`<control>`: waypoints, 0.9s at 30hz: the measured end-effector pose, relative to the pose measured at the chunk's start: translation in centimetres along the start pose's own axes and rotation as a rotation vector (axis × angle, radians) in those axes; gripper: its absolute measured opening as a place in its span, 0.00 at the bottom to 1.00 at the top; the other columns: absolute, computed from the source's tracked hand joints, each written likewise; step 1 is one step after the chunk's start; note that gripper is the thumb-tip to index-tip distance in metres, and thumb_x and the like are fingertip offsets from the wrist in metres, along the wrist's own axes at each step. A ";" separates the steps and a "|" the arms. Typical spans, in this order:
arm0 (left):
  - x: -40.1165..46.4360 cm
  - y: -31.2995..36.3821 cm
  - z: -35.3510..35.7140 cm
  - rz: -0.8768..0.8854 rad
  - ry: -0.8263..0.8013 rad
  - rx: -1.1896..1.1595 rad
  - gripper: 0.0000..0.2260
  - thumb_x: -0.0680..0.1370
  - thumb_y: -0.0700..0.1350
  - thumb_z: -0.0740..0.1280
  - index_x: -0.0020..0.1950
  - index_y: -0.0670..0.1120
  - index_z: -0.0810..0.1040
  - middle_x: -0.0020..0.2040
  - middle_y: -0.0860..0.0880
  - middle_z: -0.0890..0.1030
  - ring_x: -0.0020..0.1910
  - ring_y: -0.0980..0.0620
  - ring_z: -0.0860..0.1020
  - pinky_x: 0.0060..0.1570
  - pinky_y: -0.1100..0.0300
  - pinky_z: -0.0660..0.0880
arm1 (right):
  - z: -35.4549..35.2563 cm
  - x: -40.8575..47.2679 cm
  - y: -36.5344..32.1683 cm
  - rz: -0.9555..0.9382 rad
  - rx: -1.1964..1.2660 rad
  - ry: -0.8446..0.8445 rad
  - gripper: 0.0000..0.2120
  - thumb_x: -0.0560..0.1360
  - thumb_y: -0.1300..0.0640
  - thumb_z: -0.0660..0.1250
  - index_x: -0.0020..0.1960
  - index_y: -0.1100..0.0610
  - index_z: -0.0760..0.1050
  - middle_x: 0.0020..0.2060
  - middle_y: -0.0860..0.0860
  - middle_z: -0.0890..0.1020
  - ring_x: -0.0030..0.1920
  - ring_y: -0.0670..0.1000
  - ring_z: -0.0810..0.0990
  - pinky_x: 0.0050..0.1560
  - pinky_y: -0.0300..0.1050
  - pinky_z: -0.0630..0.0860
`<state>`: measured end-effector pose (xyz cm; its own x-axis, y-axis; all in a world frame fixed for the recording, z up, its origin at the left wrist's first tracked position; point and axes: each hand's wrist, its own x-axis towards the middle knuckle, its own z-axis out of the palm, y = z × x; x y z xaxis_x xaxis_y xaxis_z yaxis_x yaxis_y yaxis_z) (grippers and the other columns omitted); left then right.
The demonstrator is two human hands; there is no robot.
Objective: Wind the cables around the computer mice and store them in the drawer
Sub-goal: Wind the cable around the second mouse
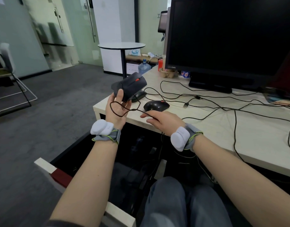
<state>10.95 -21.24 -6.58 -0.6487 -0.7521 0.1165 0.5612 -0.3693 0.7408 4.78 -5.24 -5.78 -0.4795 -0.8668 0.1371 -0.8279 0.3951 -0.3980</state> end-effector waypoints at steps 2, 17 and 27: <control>0.1 -0.1 -0.1 0.008 -0.019 0.086 0.02 0.80 0.43 0.60 0.49 0.48 0.72 0.41 0.50 0.76 0.39 0.55 0.75 0.40 0.66 0.73 | -0.3 -0.2 0.2 -0.044 -0.063 0.025 0.14 0.79 0.47 0.55 0.62 0.41 0.71 0.51 0.42 0.79 0.52 0.47 0.76 0.54 0.44 0.71; -0.6 -1.2 0.5 -0.052 -0.289 0.375 0.09 0.79 0.38 0.61 0.59 0.43 0.71 0.48 0.44 0.77 0.45 0.52 0.76 0.42 0.66 0.75 | -0.4 -0.1 0.0 -0.244 0.447 0.126 0.14 0.79 0.61 0.56 0.62 0.58 0.75 0.55 0.52 0.81 0.42 0.48 0.79 0.48 0.32 0.72; -0.9 -1.5 0.2 -0.122 -0.488 0.645 0.17 0.75 0.40 0.67 0.63 0.44 0.74 0.49 0.46 0.78 0.48 0.52 0.75 0.49 0.62 0.71 | -4.8 0.9 0.8 -0.110 0.976 0.423 0.13 0.81 0.55 0.54 0.58 0.41 0.72 0.59 0.44 0.77 0.31 0.42 0.76 0.38 0.39 0.75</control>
<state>10.60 -19.95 -7.64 -0.9204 -0.3497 0.1750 0.1623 0.0657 0.9846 2.27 -4.20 -1.66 -0.6336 -0.6328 0.4450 -0.3716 -0.2555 -0.8925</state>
